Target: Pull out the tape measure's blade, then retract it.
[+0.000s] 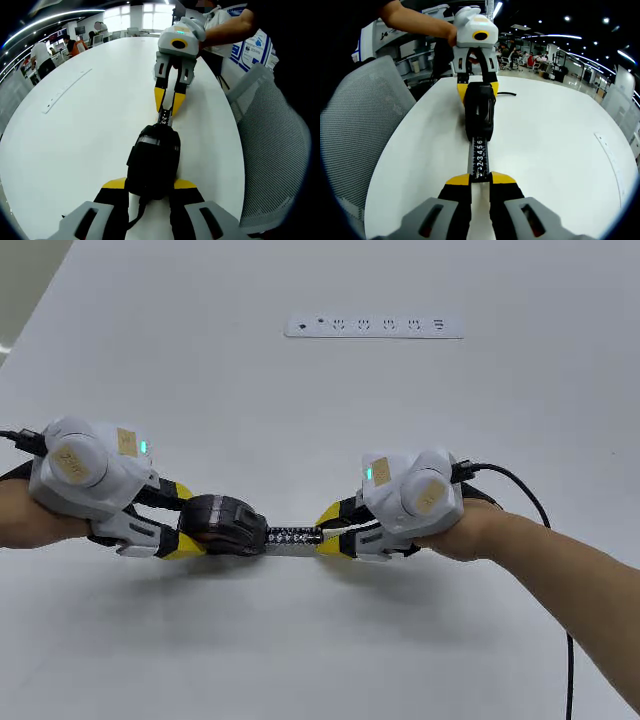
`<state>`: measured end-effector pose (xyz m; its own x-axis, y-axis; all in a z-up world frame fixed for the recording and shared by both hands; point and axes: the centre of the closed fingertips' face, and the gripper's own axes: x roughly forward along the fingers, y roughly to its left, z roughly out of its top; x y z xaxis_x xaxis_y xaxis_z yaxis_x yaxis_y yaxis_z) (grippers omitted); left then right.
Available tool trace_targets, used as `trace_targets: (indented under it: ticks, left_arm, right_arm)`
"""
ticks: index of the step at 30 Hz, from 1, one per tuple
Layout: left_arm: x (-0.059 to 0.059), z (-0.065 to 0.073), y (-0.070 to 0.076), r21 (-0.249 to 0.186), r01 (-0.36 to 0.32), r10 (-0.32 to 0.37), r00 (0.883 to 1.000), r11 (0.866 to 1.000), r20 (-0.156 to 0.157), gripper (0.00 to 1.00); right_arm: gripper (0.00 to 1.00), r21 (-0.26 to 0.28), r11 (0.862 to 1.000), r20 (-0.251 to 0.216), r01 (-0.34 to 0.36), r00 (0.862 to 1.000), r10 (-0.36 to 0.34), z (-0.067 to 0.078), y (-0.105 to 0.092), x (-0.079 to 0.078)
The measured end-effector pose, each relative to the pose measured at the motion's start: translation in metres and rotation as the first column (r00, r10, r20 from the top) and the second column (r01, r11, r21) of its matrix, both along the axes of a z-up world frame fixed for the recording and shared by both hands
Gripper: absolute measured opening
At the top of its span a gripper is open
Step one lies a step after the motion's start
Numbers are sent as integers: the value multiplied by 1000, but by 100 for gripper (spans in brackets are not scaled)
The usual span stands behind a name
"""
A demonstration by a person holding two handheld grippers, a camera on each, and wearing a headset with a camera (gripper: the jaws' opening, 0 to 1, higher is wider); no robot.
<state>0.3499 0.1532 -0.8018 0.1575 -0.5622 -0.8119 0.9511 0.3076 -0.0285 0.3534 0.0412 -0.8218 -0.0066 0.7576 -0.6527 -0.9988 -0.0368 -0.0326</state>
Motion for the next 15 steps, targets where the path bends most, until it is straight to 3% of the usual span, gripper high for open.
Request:
trace_targets:
  ticks: [15]
  left_arm:
    - [-1, 0, 0, -2, 0, 0, 1000, 1000, -3, 28]
  right_arm:
    - [11, -3, 1000, -4, 5, 1000, -5, -1, -10, -1]
